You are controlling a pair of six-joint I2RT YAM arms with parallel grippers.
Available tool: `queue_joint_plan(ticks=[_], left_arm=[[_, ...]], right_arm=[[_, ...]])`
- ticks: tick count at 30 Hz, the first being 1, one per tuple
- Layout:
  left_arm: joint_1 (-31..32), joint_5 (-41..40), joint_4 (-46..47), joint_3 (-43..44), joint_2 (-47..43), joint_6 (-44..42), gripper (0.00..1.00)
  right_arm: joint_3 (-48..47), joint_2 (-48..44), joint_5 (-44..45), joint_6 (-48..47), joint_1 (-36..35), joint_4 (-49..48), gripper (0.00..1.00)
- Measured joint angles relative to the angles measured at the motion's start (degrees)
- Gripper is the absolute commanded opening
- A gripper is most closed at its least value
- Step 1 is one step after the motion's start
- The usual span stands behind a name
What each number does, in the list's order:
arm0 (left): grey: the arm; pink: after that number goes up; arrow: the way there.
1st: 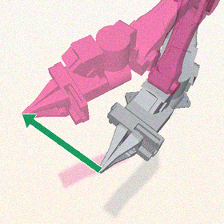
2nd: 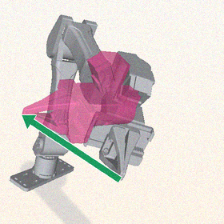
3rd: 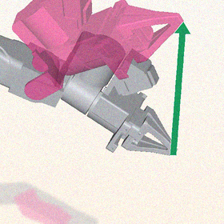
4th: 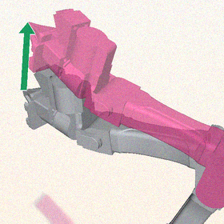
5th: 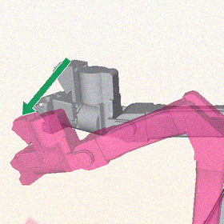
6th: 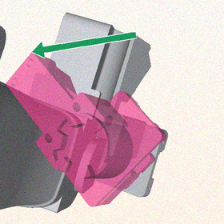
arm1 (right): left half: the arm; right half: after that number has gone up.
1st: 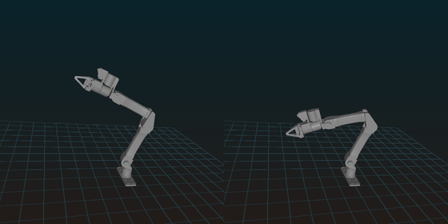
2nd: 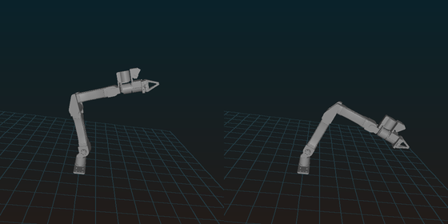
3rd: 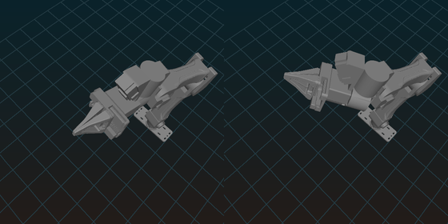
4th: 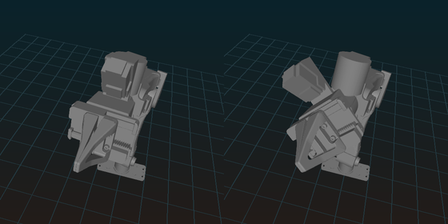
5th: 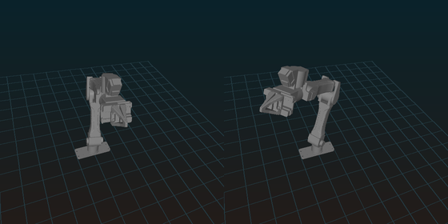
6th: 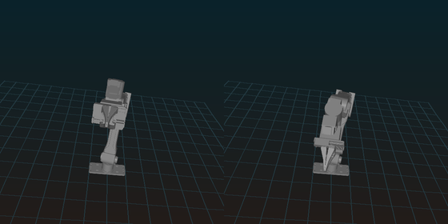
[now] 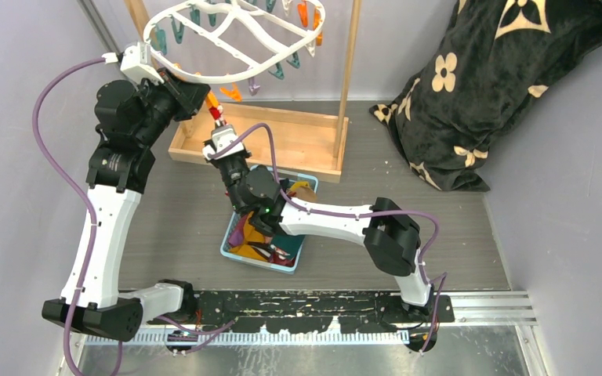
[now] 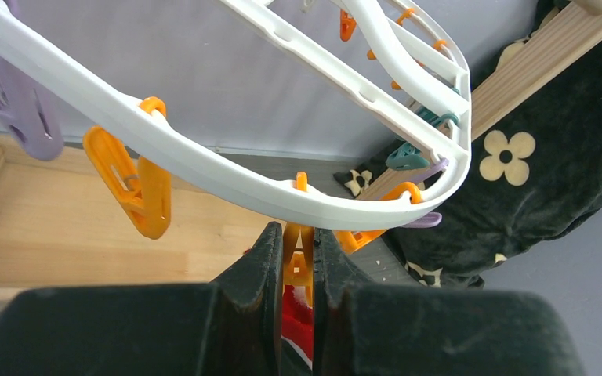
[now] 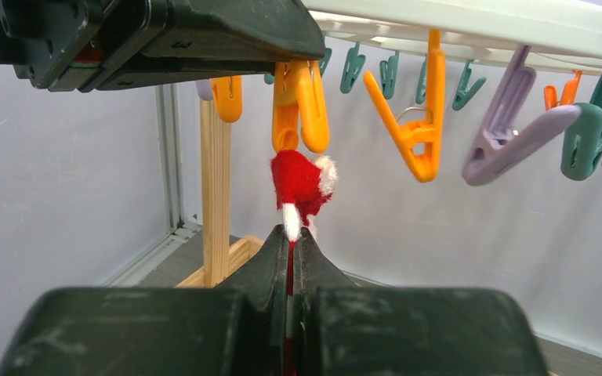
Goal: Clip the socks to the hanger
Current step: Pick up the sock from the bin, then clamp the sock onto the hanger.
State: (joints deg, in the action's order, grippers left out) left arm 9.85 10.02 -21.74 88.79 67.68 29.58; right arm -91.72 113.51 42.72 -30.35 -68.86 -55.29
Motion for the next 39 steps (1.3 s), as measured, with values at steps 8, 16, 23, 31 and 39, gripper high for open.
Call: queue_joint_plan(ticks=[8,16,23,31,39], left_arm=[[0.33,-0.15,0.04,0.00,0.02,0.00,0.00],[0.55,-0.50,0.04,0.00,0.00,0.00,0.00],[0.55,-0.59,0.07,0.00,0.02,0.02,0.00],[0.55,-0.61,0.13,0.00,0.02,0.11,0.00],[0.55,-0.66,0.24,0.00,0.02,0.11,0.00]], right_arm=[[-0.07,0.24,-0.70,-0.09,0.09,-0.07,0.01],[-0.98,0.44,-2.19,-0.79,0.22,0.04,0.01],[-2.60,0.63,-3.30,-0.81,0.68,0.52,0.01],[-3.34,0.63,-4.94,0.07,1.36,1.77,0.01],[-3.67,0.74,-5.62,0.46,1.97,2.40,0.01]])
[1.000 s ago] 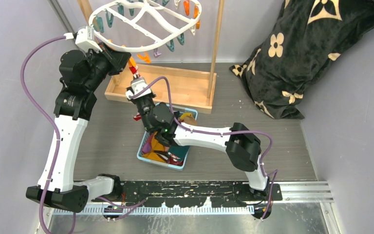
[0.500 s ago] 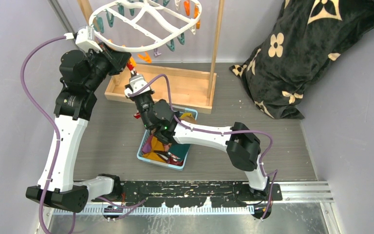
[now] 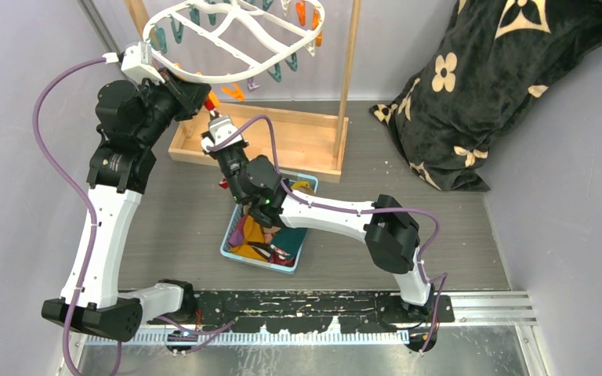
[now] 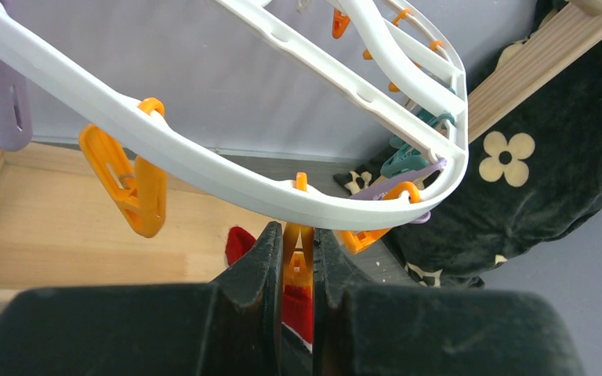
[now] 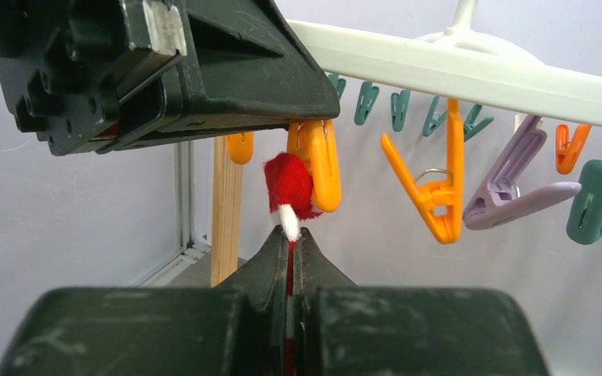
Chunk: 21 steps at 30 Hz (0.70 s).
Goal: Clip the socks to the hanger
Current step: Clamp the sock onto the hanger.
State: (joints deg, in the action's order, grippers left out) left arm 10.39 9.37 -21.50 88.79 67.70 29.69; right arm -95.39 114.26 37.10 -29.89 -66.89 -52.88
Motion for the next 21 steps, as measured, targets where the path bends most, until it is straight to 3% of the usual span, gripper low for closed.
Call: queue_joint_plan(ticks=[14,18,21], left_arm=[[0.00,-0.39,0.26,-0.02,-0.02,-0.20,0.01],[0.00,-0.42,0.26,-0.02,-0.02,-0.22,0.20],[0.00,-0.59,0.28,-0.07,-0.02,-0.33,0.44]], right_arm=[[-0.61,0.15,-1.73,-0.15,1.42,1.44,0.01],[-0.61,0.15,-2.38,0.02,1.57,1.99,0.01],[-0.61,0.15,-2.71,0.20,1.68,1.99,0.01]])
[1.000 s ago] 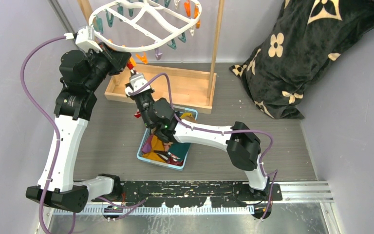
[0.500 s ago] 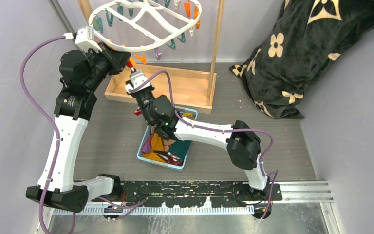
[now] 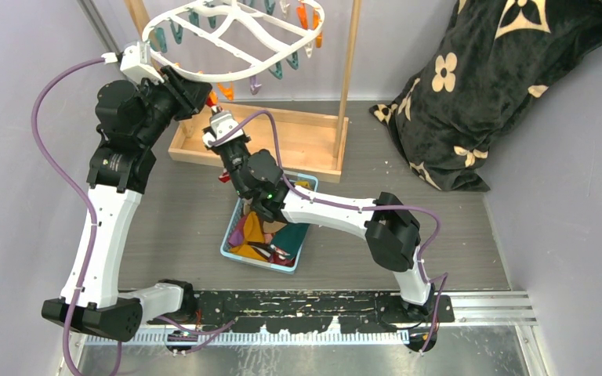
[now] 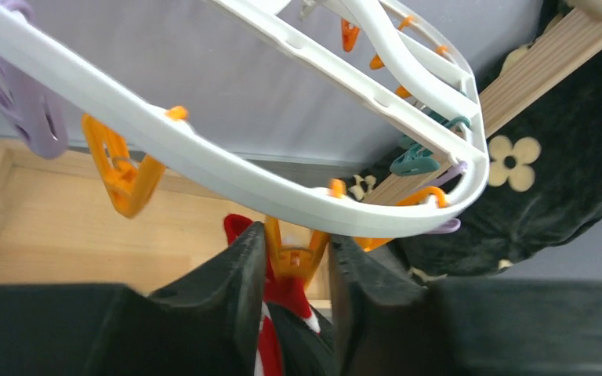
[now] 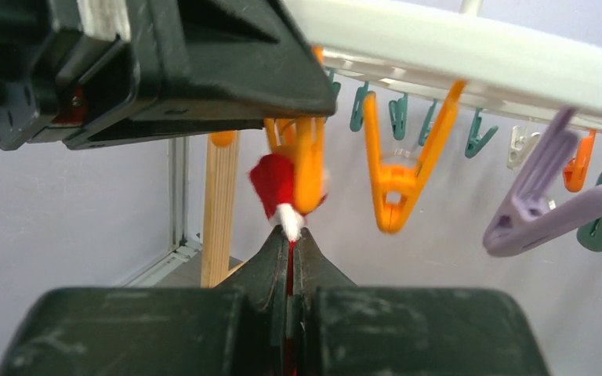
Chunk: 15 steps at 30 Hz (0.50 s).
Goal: Clip the socks to the hanger
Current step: Clamp the sock onto the hanger.
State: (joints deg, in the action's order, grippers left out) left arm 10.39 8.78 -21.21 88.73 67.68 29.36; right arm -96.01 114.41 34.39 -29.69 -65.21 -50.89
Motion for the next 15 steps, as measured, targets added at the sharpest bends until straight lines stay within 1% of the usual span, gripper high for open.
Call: queue_joint_plan(ticks=[1,3,8,12,13,15], left_arm=[[0.00,-0.13,0.04,-0.04,0.00,-0.22,0.48],[0.00,-0.24,0.26,-0.07,0.00,-0.11,0.50],[0.00,-0.22,0.79,-0.22,0.00,0.13,0.52],[0.02,-0.33,0.92,-0.59,-0.07,0.15,0.55],[0.02,-0.48,1.01,-0.72,-0.11,0.13,0.56],[0.02,-0.92,1.11,-1.05,-0.33,0.11,0.59]], right_arm=[[0.00,0.00,-0.02,0.09,0.02,0.02,0.01],[0.00,-0.02,-0.07,0.15,0.09,0.04,0.01],[0.00,-0.02,-0.42,0.35,0.09,0.04,0.01],[0.00,-0.02,-0.52,0.55,0.09,0.07,0.02],[0.00,-0.02,-0.61,0.76,0.09,0.15,0.08],[0.00,-0.04,-0.87,1.38,0.09,0.46,0.29]])
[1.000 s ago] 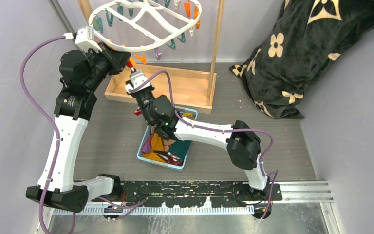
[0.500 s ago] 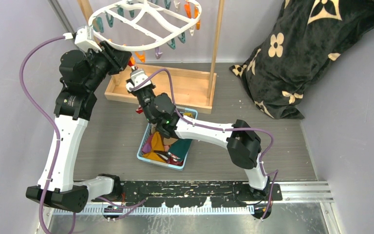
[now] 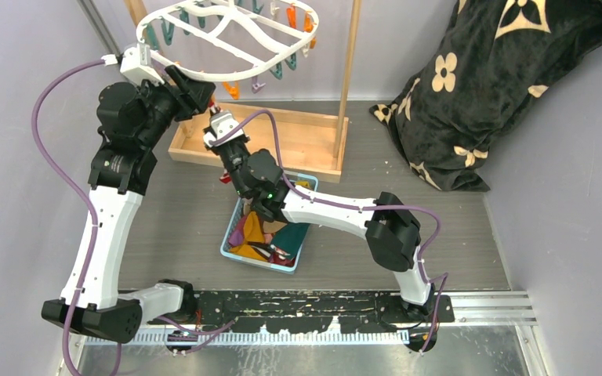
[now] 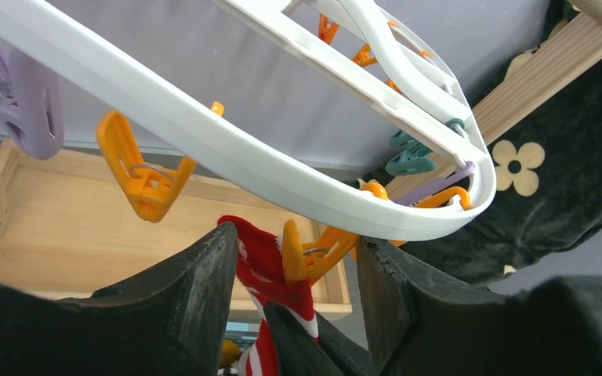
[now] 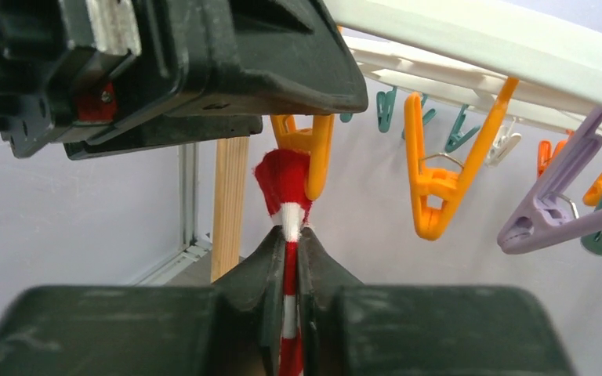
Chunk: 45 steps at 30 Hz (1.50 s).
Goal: Clip the socks to the hanger
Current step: Clamp the sock onto the hanger.
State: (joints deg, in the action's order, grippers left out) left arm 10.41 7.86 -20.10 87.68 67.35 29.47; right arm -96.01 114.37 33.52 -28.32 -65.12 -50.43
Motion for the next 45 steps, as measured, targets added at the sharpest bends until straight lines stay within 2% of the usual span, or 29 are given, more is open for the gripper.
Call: queue_joint_plan(ticks=[2,4,8,14,19,28,35,39,45], left_arm=[[0.00,-0.70,0.02,-0.42,-0.39,-0.09,0.61],[0.00,-1.40,-0.02,-0.81,-0.81,-0.17,0.61],[0.00,-2.93,-0.13,-1.60,-1.75,-0.50,0.59],[0.00,-4.50,-0.35,-2.25,-2.49,-1.46,0.57],[0.00,-4.90,-0.55,-2.25,-2.75,-1.46,0.57],[0.00,-3.91,-2.19,-2.27,-5.44,-1.49,0.60],[0.00,-1.36,-4.28,-1.70,-6.82,-1.33,0.65],[0.00,0.68,-5.27,-1.62,-7.45,-0.92,0.58],[0.13,4.98,-5.51,-3.04,-8.63,0.15,0.45]], right_arm=[[0.28,-0.13,-0.31,0.98,-0.02,0.50,0.44],[1.53,-0.87,-0.70,2.01,-0.02,1.64,0.55],[6.19,-4.22,-1.09,4.90,-0.02,3.87,0.62],[15.32,-13.40,-1.31,9.27,0.28,5.73,0.58],[16.81,-18.18,-1.51,14.01,3.02,5.42,0.56],[12.94,-16.09,-3.19,16.72,6.14,6.12,0.56],[12.09,-16.13,-12.59,23.32,9.81,11.10,0.57],[13.27,-17.14,-17.31,27.50,12.72,14.75,0.57],[17.66,-20.68,-19.78,30.38,14.10,16.28,0.55]])
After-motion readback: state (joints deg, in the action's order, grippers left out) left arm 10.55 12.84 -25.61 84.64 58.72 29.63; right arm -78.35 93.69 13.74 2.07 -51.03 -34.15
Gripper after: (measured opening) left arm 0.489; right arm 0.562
